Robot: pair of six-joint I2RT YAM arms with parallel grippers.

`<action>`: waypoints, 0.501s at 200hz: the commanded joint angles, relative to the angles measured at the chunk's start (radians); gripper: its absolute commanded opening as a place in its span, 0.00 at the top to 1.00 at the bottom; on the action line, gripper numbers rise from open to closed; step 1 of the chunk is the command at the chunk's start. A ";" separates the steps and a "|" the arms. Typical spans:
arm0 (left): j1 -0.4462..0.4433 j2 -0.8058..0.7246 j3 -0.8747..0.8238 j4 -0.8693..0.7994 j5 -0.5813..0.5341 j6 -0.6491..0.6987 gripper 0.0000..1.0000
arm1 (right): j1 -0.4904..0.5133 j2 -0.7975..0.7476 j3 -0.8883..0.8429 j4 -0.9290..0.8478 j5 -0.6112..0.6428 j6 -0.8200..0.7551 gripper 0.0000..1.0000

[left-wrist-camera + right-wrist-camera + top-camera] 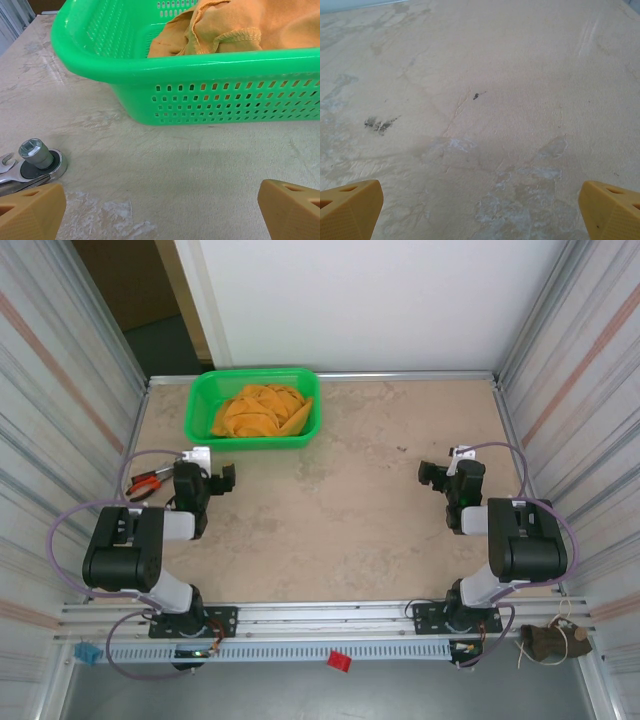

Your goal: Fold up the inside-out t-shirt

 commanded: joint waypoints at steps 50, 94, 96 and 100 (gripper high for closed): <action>-0.006 -0.088 0.003 -0.016 -0.022 0.014 0.02 | -0.003 -0.020 0.007 0.024 -0.005 -0.015 0.01; -0.048 -0.370 0.281 -0.582 -0.064 -0.099 0.02 | 0.017 -0.266 0.278 -0.536 0.100 0.126 0.01; -0.051 -0.369 0.307 -0.619 -0.064 -0.108 0.02 | 0.013 -0.269 0.298 -0.563 0.111 0.156 0.01; -0.056 -0.366 0.360 -0.683 -0.064 -0.125 0.02 | 0.007 -0.269 0.342 -0.620 0.145 0.237 0.01</action>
